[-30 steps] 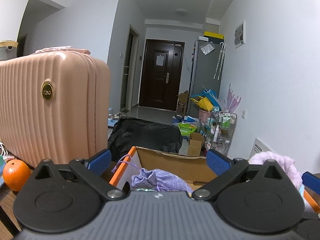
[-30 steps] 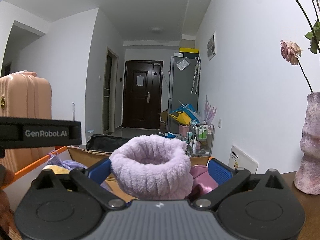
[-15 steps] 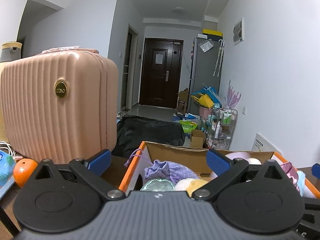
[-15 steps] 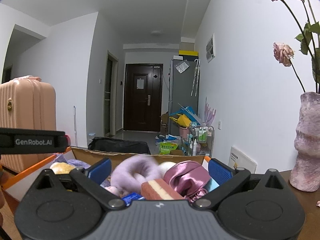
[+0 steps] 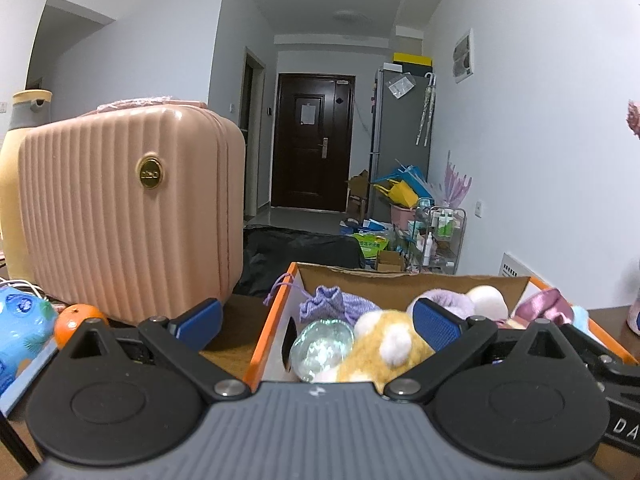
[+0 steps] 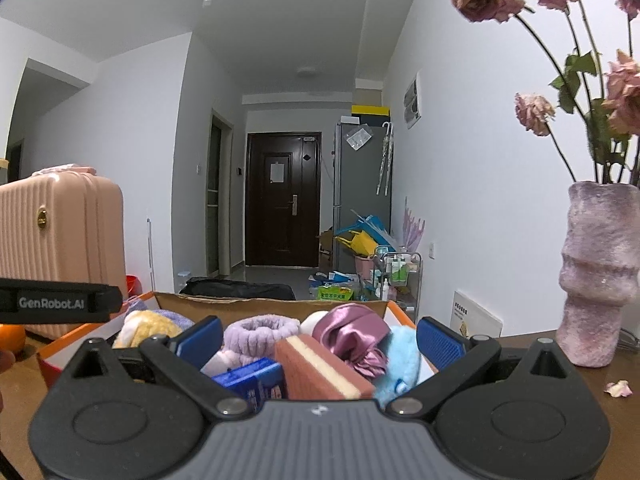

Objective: Organize soft objects

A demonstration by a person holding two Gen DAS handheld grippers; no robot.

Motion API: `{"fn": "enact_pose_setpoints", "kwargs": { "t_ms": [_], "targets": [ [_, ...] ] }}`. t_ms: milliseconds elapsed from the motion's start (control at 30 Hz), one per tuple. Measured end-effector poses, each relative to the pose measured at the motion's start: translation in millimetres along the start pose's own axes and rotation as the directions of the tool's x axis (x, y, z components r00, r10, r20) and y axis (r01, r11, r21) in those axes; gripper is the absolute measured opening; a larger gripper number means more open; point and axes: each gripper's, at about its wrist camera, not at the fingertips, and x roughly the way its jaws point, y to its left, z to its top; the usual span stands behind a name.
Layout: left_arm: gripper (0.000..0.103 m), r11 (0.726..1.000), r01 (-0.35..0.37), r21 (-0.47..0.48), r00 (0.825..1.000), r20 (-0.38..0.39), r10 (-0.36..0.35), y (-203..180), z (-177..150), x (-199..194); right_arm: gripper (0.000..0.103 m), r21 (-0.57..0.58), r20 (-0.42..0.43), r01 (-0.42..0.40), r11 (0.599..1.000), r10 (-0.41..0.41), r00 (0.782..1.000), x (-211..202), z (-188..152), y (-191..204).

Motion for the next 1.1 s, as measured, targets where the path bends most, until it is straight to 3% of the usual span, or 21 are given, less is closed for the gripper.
{"fn": "enact_pose_setpoints", "kwargs": {
  "t_ms": [433,1100],
  "targets": [
    [0.103,0.999,0.028,0.039,1.000,-0.010,-0.027,8.9,-18.2,-69.0,0.103,0.012,-0.006,0.011,1.000,-0.011,1.000,-74.0,-10.9,-7.3],
    [0.103,0.990,0.104,0.094,0.995,-0.006,-0.104,38.7,-46.8,-207.6,0.103,0.027,-0.066,-0.007,1.000,0.009,0.998,-210.2,-14.5,-10.9]
  ]
}}
